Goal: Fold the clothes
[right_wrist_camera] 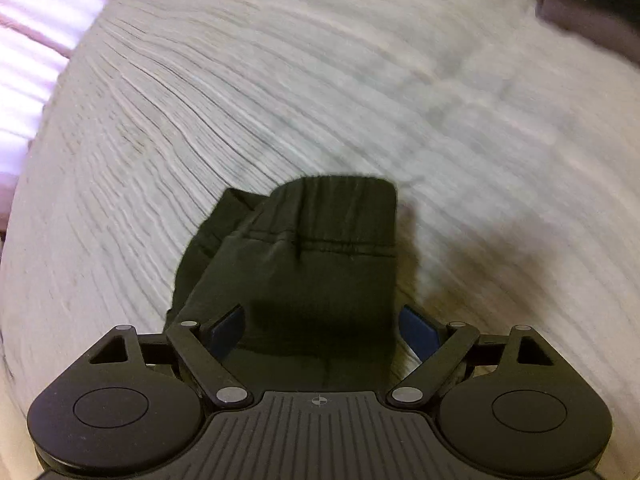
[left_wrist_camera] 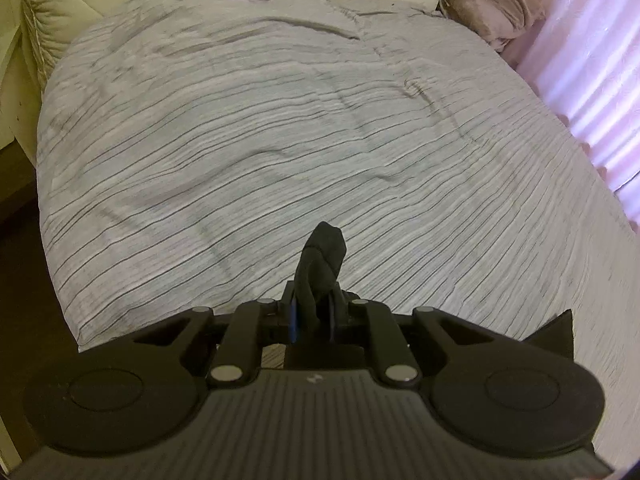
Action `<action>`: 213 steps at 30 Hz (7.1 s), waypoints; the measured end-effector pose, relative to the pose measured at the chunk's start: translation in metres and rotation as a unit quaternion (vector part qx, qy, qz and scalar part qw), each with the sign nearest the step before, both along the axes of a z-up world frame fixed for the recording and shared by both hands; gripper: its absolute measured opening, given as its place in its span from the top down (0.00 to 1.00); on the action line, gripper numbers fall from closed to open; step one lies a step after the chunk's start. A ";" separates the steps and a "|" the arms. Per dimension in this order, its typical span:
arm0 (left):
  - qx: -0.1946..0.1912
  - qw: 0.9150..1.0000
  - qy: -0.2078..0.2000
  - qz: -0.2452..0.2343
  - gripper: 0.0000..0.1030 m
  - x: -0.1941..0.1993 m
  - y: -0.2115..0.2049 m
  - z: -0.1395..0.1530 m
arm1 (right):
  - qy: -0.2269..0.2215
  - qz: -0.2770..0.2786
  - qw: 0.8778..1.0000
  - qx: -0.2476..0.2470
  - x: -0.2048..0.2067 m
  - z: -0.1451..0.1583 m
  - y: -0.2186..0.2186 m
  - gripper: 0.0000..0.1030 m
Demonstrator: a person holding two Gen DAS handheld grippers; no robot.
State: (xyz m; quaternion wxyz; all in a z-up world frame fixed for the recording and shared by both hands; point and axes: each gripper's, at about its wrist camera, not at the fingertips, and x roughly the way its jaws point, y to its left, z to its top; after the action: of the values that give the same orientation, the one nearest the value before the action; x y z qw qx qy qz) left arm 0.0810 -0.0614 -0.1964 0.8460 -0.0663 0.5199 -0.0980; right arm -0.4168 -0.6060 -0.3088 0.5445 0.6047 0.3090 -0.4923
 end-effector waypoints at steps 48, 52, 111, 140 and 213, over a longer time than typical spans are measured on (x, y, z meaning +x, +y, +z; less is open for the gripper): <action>-0.079 0.990 0.099 -0.063 0.83 0.057 0.015 -0.084 | -0.150 -0.236 0.958 -0.070 -0.091 -0.018 0.267 0.30; -0.087 0.988 0.114 -0.053 0.81 0.056 0.012 -0.092 | -0.106 -0.197 0.971 -0.086 -0.070 -0.012 0.265 0.51; -0.099 0.990 0.073 -0.073 0.92 0.046 0.080 -0.113 | -0.083 -0.123 0.982 -0.119 -0.170 0.010 0.307 0.90; -0.237 0.935 0.177 -0.193 0.63 -0.033 -0.201 -0.140 | 0.050 0.005 0.989 -0.137 -0.098 0.031 0.194 0.34; -0.152 0.978 0.042 -0.135 0.74 0.102 -0.316 -0.107 | 0.056 0.037 0.988 -0.137 0.013 -0.067 0.047 0.34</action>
State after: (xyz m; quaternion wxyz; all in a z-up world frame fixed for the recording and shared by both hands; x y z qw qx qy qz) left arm 0.1833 -0.3771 -0.3033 0.7824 -0.1279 0.5380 -0.2865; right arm -0.4035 -0.5589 -0.3757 0.6215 0.4841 0.2913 -0.5426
